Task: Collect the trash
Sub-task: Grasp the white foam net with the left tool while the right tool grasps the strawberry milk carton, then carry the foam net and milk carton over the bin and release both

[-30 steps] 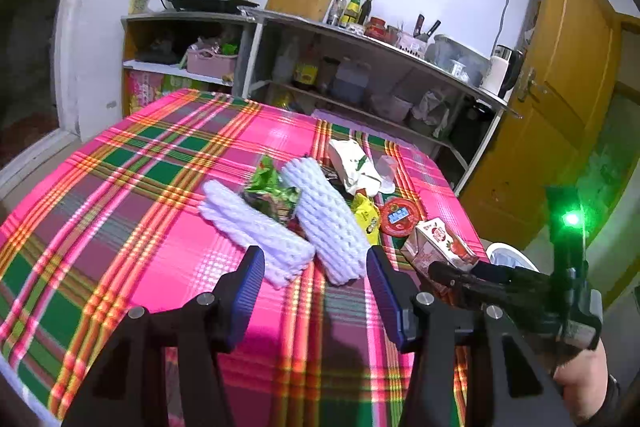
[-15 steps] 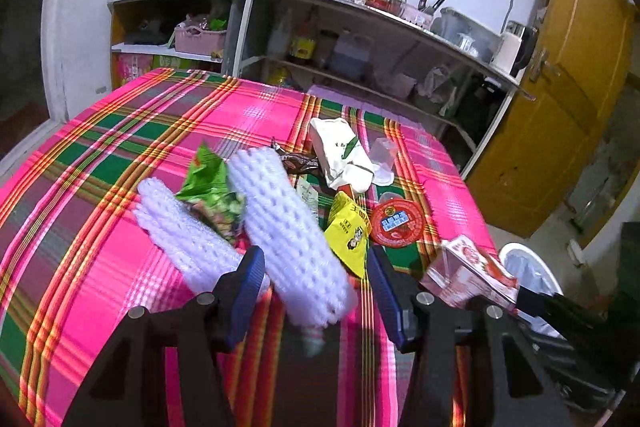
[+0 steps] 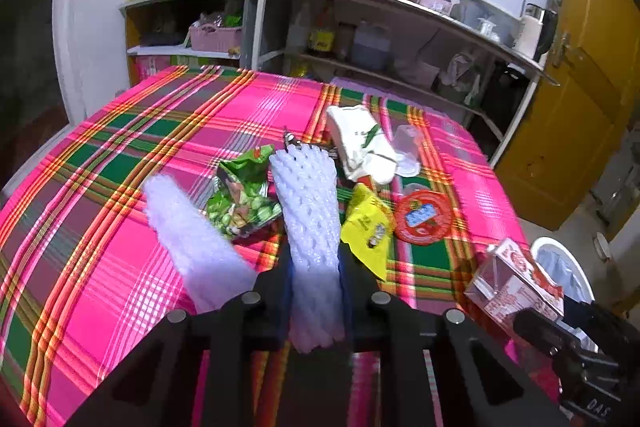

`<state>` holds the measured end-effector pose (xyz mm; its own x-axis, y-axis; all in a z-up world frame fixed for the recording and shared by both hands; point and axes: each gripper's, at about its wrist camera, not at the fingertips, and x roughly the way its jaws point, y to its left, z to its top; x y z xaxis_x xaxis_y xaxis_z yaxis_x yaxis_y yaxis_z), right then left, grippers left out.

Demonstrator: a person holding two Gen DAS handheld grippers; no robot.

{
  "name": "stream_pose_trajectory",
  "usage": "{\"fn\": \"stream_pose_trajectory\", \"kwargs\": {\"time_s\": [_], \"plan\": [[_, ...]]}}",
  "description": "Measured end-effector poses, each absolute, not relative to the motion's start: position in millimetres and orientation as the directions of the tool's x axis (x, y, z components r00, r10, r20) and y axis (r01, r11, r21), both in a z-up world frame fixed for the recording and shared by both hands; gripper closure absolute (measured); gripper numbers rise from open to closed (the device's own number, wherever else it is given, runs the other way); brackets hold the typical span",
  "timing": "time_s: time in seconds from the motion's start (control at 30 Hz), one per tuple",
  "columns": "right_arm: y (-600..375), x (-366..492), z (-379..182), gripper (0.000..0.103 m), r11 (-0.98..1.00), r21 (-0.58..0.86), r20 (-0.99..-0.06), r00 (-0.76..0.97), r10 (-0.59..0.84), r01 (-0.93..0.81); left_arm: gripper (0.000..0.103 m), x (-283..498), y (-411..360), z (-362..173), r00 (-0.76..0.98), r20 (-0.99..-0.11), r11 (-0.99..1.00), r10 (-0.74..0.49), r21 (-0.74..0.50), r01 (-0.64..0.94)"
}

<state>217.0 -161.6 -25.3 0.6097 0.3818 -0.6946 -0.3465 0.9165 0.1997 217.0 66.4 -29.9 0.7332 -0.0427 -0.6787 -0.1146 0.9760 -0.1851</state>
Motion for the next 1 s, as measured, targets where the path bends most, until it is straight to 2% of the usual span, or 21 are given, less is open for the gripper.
{"fn": "stream_pose_trajectory", "kwargs": {"time_s": [1.0], "plan": [[-240,113,46,0.047,0.947,0.178,-0.572,0.755,0.321,-0.267,0.083,86,-5,54,0.818,-0.524,0.965,-0.237,-0.223,0.136]]}}
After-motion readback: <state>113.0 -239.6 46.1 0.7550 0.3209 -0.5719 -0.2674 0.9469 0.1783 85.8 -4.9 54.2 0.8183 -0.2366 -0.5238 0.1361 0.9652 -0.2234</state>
